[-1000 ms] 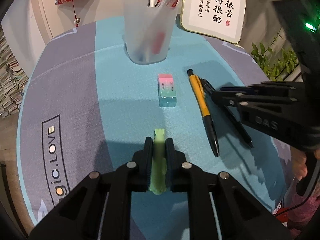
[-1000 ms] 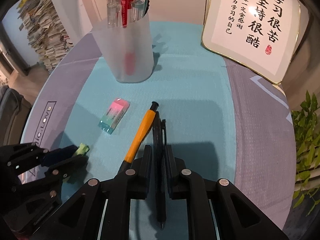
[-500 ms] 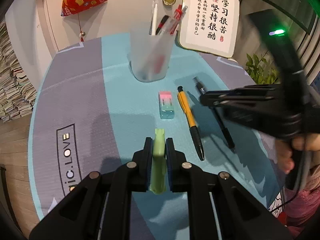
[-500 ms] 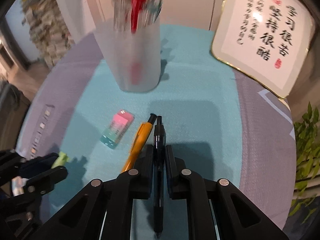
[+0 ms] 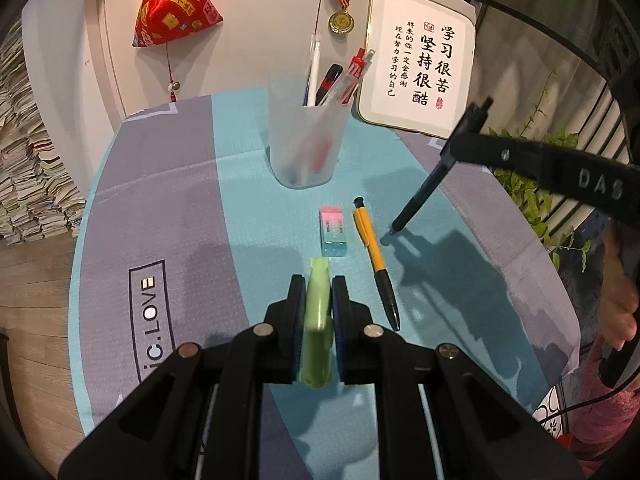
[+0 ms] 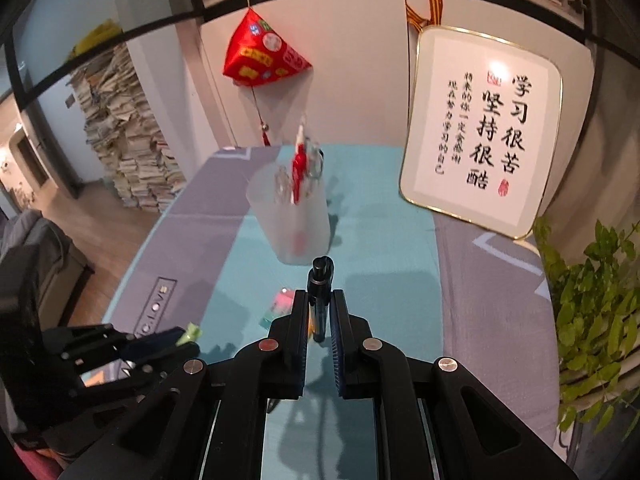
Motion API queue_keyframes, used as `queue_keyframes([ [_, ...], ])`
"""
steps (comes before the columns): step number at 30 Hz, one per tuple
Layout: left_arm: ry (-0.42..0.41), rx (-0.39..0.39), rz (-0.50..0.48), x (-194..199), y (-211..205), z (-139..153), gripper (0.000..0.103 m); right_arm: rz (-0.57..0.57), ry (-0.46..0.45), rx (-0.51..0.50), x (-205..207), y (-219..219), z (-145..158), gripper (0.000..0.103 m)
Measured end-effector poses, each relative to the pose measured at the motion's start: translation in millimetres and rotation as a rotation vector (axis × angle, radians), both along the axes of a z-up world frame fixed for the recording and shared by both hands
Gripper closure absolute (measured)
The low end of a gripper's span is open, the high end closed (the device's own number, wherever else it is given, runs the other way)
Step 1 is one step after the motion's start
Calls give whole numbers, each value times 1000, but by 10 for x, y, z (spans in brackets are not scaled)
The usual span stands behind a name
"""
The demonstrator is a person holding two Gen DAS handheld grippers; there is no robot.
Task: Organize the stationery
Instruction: 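Open the right gripper to drop the black pen into the cup while the left holds the highlighter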
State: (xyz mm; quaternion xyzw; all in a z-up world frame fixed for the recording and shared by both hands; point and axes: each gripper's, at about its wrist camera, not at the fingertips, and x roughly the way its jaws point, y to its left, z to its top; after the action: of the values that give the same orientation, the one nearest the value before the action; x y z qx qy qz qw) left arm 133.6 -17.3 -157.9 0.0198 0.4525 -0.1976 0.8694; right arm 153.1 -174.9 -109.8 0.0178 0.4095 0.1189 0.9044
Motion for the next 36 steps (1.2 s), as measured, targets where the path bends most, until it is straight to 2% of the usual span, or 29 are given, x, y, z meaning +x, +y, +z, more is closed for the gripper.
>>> queue_keyframes([
  [12, -9, -26, 27, 53, 135, 26, 92, 53, -155, 6, -29, 206, 684, 92],
  [18, -13, -34, 41, 47, 213, 35, 92, 58, -207, 2, 186, 366, 941, 92],
  [26, -28, -48, 65, 55, 378, 77, 92, 19, -177, -19, 622, 493, 847, 92],
  [30, -31, -52, 74, 67, 443, 78, 92, -4, -143, -51, 818, 534, 687, 92],
  [36, -24, -57, 85, 103, 497, 39, 92, -11, -72, -42, 1008, 558, 403, 92],
])
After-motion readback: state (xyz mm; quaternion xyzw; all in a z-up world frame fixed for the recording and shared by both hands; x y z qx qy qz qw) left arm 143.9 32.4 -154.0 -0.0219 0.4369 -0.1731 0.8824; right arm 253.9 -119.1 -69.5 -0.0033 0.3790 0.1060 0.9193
